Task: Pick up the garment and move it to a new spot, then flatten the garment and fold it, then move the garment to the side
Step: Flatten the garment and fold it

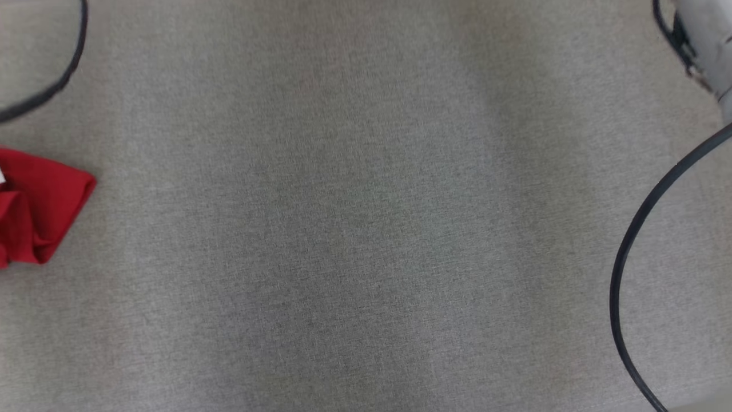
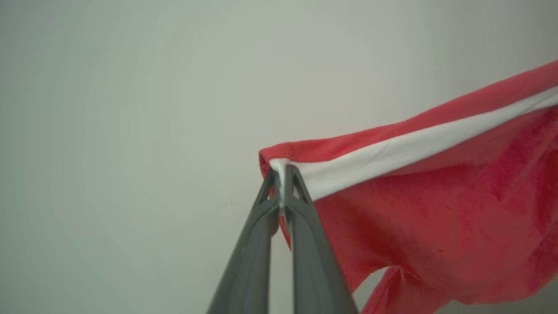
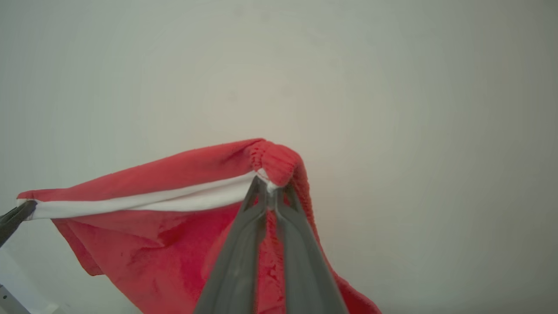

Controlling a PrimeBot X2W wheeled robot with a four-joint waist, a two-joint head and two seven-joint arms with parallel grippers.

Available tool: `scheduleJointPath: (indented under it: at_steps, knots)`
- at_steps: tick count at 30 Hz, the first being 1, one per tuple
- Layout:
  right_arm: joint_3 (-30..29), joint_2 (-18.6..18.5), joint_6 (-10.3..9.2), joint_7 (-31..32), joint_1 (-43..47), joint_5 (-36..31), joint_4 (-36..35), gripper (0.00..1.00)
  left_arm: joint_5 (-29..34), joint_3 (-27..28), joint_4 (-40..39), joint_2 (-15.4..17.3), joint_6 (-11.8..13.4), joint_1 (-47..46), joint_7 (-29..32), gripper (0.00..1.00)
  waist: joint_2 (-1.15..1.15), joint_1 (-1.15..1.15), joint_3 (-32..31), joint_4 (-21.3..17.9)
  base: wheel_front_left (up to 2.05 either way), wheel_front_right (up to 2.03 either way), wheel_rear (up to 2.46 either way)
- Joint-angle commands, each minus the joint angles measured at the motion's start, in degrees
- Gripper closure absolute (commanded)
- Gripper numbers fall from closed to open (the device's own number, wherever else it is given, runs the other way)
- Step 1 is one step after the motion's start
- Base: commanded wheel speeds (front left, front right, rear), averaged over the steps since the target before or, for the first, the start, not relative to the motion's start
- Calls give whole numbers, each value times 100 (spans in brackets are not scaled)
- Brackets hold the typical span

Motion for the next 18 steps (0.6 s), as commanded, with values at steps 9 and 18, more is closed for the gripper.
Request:
scheduleJointPath:
  at_steps: [9, 18]
  knots:
    - [145, 58, 5, -610, -615, -333, 482, 100, 87, 1, 700, -433, 182, -706, -510, 100, -2, -2, 683, 129, 0, 0, 0]
    - [433, -138, 5, -642, 1, -281, -323, 100, -102, 204, 297, -370, 128, -62, -577, 100, -2, -2, 868, 98, 0, 0, 0]
